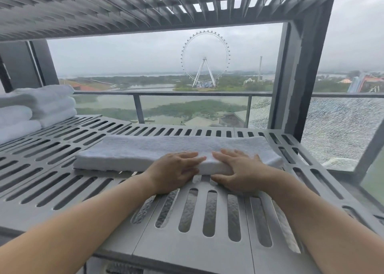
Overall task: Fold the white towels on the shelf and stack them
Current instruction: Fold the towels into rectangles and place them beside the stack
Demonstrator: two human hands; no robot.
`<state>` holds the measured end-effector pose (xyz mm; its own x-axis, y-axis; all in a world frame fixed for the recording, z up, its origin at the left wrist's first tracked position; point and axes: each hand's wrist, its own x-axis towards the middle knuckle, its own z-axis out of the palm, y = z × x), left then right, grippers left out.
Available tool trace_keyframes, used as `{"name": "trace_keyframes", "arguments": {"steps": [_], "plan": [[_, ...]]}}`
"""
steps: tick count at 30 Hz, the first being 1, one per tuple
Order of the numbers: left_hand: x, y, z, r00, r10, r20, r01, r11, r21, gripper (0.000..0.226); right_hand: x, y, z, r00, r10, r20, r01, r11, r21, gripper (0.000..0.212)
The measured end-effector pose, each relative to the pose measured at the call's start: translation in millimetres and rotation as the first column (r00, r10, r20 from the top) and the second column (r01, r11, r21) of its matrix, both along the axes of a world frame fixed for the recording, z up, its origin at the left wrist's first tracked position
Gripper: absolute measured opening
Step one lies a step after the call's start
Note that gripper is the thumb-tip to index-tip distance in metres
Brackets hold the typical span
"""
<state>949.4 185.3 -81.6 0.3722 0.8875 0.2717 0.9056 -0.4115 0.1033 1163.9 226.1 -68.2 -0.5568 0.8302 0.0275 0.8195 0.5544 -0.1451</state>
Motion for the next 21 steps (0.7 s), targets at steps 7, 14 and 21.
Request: {"name": "trace_keyframes", "arguments": {"steps": [7,14,21], "plan": [[19,25,34,0.989,0.012,0.148,-0.011,1.000,-0.008,0.059,-3,4,1,0.986,-0.090,-0.141,0.099,0.993,0.060,0.055],[38,34,1,0.972,0.159,-0.174,-0.184,0.973,-0.142,0.049,7,8,0,0.970,-0.240,-0.031,0.236,0.968,-0.081,0.053],[37,31,0,0.971,0.168,-0.168,-0.188,0.976,-0.112,0.050,12,5,11,0.939,-0.303,-0.164,0.309,0.951,0.014,0.021]]}}
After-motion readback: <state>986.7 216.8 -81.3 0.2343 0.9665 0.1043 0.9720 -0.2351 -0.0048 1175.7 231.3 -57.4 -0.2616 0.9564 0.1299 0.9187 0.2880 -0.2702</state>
